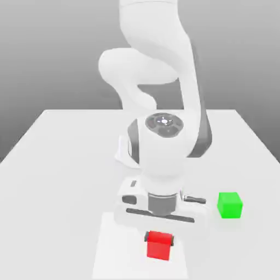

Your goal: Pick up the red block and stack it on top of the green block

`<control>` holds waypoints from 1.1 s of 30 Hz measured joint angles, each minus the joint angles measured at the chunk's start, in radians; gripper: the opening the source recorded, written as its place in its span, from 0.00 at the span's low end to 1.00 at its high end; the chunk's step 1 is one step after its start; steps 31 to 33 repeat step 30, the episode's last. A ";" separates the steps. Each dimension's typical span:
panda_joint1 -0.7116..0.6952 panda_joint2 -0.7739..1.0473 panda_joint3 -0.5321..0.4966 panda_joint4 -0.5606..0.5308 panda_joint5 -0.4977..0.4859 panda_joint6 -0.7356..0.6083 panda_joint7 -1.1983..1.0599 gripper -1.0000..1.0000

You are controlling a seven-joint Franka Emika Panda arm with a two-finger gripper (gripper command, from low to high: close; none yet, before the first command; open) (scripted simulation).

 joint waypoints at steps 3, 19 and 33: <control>-0.004 -0.021 0.006 -0.003 0.008 -0.018 -0.005 0.00; 0.364 -0.430 0.245 -0.186 0.203 -0.238 -0.234 0.00; 0.389 -0.212 0.216 -0.190 -0.006 -0.026 -0.092 1.00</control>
